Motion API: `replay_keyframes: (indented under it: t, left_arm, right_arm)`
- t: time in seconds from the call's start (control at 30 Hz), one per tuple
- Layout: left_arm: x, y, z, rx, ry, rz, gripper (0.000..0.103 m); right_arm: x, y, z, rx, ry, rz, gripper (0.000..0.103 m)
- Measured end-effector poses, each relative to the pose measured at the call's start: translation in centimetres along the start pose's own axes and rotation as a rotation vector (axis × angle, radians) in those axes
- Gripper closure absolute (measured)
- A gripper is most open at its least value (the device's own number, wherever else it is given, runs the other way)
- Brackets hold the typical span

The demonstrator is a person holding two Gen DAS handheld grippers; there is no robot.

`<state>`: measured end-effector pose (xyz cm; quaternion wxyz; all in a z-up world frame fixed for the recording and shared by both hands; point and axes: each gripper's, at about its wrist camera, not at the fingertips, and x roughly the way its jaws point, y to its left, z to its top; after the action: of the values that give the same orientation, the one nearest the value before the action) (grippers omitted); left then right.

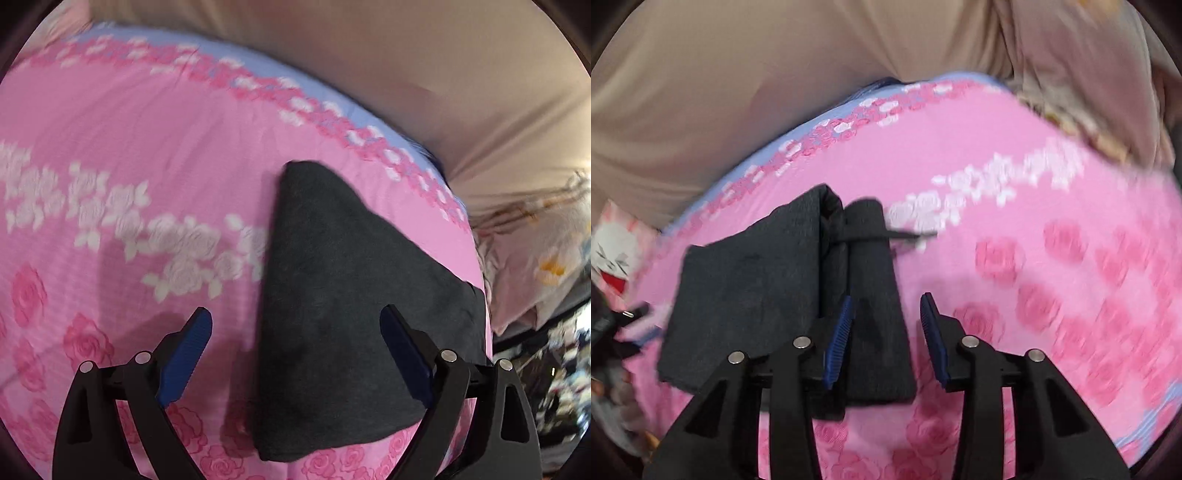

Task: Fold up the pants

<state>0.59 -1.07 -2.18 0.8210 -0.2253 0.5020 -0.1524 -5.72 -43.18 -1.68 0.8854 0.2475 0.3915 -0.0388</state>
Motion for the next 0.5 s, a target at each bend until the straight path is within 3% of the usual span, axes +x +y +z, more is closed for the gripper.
replay_keyframes:
  t: [0.03,0.1,0.13,0.17,0.23,0.27,0.4,0.5]
  left_arm:
    - [0.2,0.6,-0.2,-0.022,0.004,-0.008,0.013]
    - [-0.3,0.8,-0.4,-0.015,-0.027,-0.007,0.013]
    - [-0.4,0.8,-0.5,-0.017,-0.029,-0.014,0.013]
    - [-0.4,0.9,-0.5,-0.022,-0.022,-0.030,0.013]
    - [-0.6,0.7,-0.7,-0.023,-0.014,-0.045,0.013]
    - [-0.9,0.2,-0.8,-0.006,-0.017,-0.053,0.013]
    - [-3.1,-5.8,-2.6,0.246,-0.031,-0.084,0.013]
    - [-2.8,-13.1,-6.6,0.571,0.012,-0.075,0.012]
  right_arm:
    - [-0.5,-0.4,-0.3,0.020,-0.023,0.010,0.033]
    - [-1.7,-0.7,-0.3,0.018,-0.084,0.000,0.031]
    - [-2.2,-0.4,0.1,-0.003,-0.118,-0.006,0.035]
    - [-2.6,0.1,1.0,-0.041,-0.154,-0.034,0.048]
    - [-2.7,1.4,2.1,-0.141,-0.158,-0.096,0.063]
    - [-1.9,1.7,3.0,-0.199,-0.134,-0.106,0.063]
    - [-0.3,0.8,4.1,-0.282,-0.068,-0.124,0.063]
    - [-1.2,-0.9,3.2,-0.238,-0.080,-0.087,0.060]
